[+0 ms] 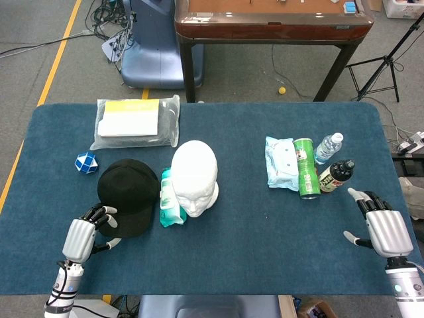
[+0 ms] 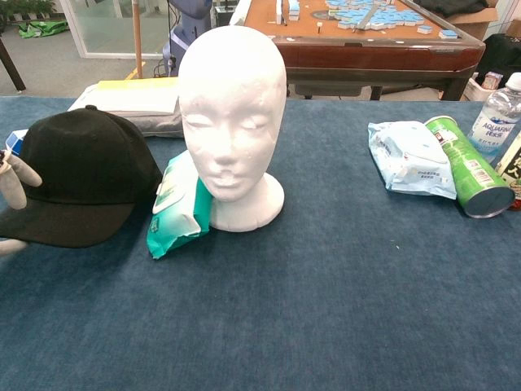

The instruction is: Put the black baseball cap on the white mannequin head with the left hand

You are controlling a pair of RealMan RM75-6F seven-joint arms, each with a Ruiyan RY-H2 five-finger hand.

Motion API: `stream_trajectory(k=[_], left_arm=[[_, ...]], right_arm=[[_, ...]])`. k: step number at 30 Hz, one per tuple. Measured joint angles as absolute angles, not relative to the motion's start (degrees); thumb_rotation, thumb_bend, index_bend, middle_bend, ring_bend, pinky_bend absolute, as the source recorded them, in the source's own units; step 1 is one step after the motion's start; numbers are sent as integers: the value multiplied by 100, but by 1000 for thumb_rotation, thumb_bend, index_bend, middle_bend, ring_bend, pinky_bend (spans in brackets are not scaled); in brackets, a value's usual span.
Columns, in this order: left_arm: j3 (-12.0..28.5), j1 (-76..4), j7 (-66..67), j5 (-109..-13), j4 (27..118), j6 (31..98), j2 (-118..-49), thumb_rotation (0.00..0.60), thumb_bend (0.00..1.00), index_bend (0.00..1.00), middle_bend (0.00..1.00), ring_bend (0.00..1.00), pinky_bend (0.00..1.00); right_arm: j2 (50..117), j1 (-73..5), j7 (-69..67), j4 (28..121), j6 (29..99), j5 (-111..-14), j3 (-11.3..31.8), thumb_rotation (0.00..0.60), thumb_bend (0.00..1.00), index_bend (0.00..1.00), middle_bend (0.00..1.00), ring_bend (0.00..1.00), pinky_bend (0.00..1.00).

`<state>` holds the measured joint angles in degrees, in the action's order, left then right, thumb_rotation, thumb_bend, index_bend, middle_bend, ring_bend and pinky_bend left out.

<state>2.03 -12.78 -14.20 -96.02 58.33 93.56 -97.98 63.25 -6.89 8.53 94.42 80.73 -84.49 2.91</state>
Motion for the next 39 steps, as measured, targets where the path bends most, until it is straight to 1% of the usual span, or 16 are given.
stream_trajectory(k=[8,15,21,30,35,39], left_arm=[[193,-1275,-1703,-9603,5599,9497,-9887,600,248,561,361,231,456],[207,-1277,-1908,-9590,5364,9644,-10000,600,275,549,361,231,456],[191,-1301,-1949,-9562,5318,9612,-10019,600,322,549,361,231,456],[194,-1323,-1899,-9555,5300,9658,-10016,600,366,550,361,231,456],[193,-1349,-1912,-9589,5294,9717,-10014,600,390,569,364,232,456],[220,-1370,-1937,-9673,5251,9944,-10035,600,390,609,377,236,456]], right_arm=[[6320,-692,843,9442,8063,-8435,296,600,0,120,226,152,320],[6324,-695,870,9446,8055,-8439,291,600,0,120,226,152,320],[6318,-694,849,9446,8055,-8435,294,600,0,120,226,152,320],[6283,-702,737,9430,8033,-8392,321,600,0,120,226,152,320],[6259,-707,683,9428,8020,-8370,335,600,0,120,226,152,320],[6245,-690,648,9430,8060,-8409,324,600,0,119,226,152,320]])
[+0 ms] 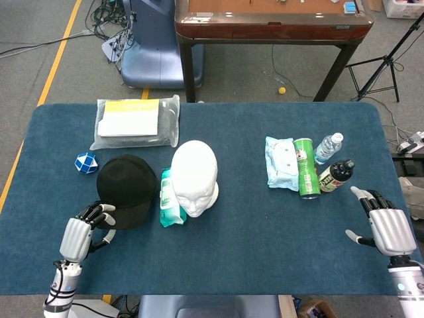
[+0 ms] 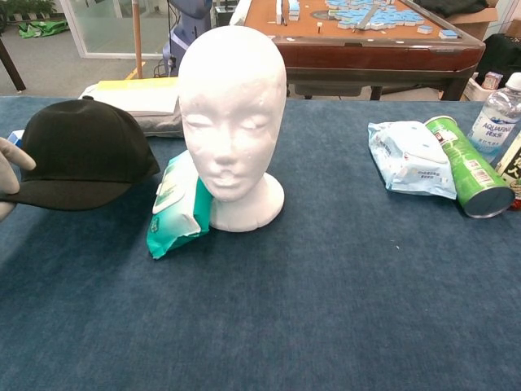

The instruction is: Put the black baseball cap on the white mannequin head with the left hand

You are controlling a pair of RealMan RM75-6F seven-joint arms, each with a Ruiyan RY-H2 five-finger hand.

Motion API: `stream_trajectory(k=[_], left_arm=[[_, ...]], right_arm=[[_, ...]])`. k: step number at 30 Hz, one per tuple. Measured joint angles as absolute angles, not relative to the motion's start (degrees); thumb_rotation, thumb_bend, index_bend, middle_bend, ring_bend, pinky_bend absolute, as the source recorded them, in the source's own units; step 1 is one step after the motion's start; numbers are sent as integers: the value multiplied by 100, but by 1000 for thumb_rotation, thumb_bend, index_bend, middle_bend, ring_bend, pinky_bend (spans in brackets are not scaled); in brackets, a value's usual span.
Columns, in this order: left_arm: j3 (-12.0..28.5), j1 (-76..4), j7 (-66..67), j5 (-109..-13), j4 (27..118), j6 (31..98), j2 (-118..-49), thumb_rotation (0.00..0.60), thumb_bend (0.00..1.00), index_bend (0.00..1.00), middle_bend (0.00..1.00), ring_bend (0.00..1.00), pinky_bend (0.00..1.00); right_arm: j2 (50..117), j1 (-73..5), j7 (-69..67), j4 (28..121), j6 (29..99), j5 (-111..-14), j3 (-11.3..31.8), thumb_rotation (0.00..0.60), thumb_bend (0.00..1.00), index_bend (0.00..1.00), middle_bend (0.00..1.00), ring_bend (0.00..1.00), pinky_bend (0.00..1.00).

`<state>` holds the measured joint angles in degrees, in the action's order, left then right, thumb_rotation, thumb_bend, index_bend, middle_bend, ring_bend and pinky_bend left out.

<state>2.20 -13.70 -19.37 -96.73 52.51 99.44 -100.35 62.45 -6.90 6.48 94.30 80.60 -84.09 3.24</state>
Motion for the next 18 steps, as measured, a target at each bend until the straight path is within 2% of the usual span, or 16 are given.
stream_trajectory(k=[6,18], left_arm=[[403,-1474,-1909,-9827,5274,10467,-10013,600,390,663,410,251,456],[633,-1773,-1119,-10159,5813,10833,-9595,600,390,709,426,259,455]], right_arm=[[6239,-670,635,9438,8106,-8469,303,600,0,120,226,152,320],[6233,-640,587,9431,8173,-8529,291,600,0,120,226,152,320]])
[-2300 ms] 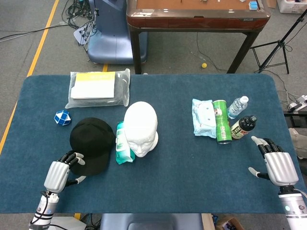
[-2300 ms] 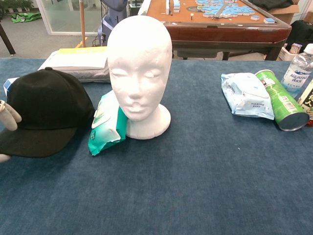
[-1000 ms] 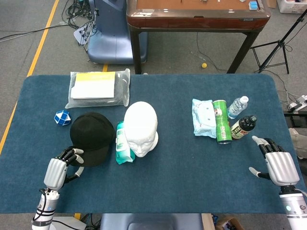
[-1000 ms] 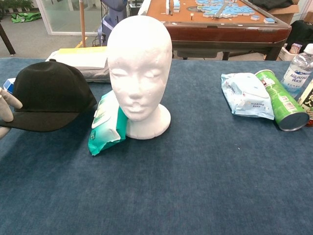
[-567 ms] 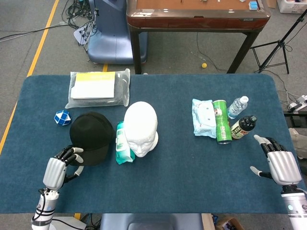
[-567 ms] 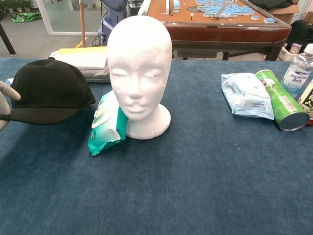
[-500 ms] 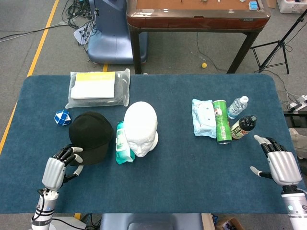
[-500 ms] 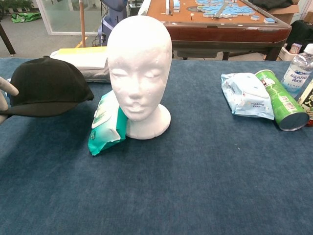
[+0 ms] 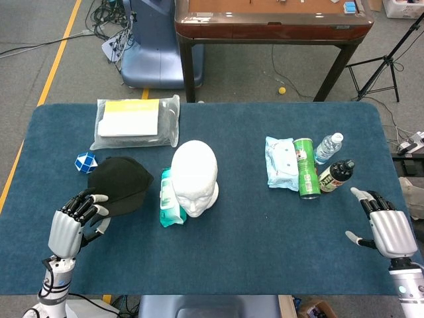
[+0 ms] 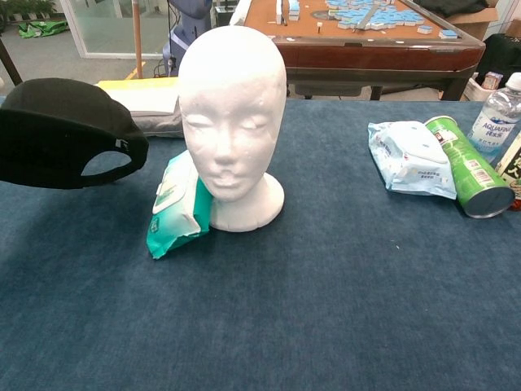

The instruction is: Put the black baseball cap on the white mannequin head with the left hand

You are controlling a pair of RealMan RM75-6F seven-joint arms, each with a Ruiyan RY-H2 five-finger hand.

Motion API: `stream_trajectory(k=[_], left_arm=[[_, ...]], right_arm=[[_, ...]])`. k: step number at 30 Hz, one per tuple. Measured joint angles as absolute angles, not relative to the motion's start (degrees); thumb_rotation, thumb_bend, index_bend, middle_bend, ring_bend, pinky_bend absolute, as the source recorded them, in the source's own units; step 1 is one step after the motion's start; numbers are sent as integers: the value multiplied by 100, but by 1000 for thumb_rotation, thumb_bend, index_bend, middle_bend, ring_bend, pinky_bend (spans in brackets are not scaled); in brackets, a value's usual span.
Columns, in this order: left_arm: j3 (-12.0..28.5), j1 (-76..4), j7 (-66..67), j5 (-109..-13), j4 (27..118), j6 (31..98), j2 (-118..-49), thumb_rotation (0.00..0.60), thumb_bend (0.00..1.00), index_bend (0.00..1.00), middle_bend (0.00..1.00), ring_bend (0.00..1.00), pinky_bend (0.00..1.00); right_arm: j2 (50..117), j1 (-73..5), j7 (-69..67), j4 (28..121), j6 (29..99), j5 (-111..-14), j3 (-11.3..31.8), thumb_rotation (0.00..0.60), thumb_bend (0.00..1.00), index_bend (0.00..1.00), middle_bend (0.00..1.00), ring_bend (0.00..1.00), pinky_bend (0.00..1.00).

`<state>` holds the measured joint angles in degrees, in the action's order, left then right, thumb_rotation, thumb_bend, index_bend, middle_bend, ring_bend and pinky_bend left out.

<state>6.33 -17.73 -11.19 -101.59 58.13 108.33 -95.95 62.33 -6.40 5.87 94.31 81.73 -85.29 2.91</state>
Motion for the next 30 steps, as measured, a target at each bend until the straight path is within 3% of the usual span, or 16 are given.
stream_trajectory(k=[17,30], left_arm=[[900,-2124,-488,-10496,6329,11167,-9168,600,390,715,435,259,456],[1399,-2692,-28,-10439,6689,10866,-8948,600,391,720,439,259,456]], right_arm=[[6215,-609,509,9418,8237,-8580,290,600,0,120,226,152,320],[6202,-599,457,9410,8252,-8587,299,600,0,120,226,152,320]])
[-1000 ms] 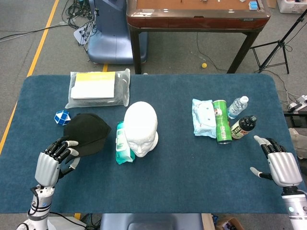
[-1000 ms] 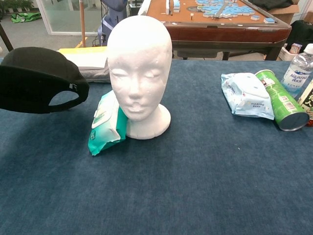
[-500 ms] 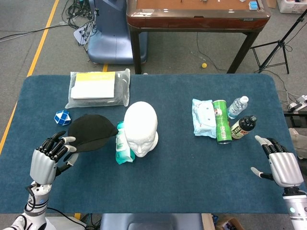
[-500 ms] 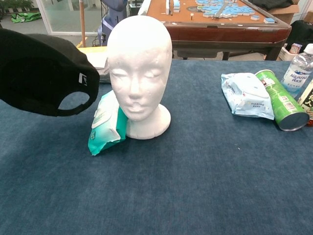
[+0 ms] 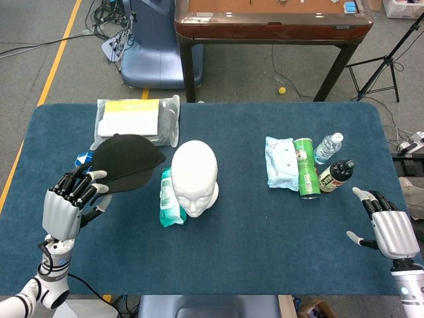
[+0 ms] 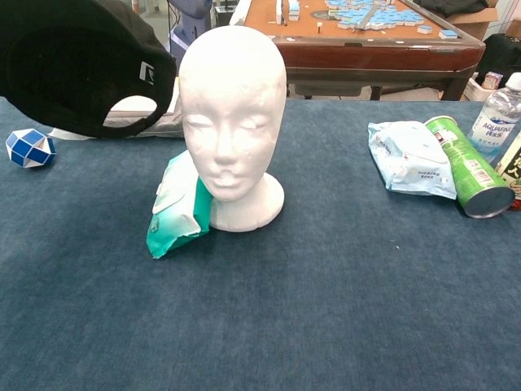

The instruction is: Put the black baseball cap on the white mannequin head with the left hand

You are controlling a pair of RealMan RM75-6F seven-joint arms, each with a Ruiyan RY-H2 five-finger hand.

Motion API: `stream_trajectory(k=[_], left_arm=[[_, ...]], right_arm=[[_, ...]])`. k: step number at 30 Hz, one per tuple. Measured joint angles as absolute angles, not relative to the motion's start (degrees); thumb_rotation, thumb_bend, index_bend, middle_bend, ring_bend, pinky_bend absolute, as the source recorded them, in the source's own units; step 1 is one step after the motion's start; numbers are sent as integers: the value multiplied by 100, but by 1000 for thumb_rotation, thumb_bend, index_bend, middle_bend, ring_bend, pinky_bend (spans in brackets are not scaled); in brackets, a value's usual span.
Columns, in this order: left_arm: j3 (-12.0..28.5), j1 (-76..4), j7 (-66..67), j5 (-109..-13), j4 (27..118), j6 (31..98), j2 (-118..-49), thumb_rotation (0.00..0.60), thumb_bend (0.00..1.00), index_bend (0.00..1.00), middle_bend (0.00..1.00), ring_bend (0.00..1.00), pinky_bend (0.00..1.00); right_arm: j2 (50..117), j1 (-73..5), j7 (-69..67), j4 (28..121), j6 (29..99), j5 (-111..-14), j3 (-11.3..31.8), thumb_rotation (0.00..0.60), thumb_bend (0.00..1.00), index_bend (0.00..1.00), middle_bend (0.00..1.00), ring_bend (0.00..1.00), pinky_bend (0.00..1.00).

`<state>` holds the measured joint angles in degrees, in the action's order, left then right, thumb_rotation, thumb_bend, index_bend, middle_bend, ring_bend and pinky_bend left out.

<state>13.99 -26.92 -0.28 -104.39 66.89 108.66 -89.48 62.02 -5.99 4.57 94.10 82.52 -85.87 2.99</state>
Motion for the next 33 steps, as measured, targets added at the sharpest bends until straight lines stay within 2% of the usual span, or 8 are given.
stream_trajectory(k=[14,33], left_arm=[[1660,-3206,182,-10277,6599,10595,-9074,600,390,744,450,261,465],[1783,-3987,1221,-10533,7329,10068,-9309,600,390,751,457,264,476]], right_arm=[[6183,-598,412,9406,8243,-8580,306,600,0,120,226,152,320],[6155,-595,344,9396,8237,-8578,313,600,0,120,226,152,320]])
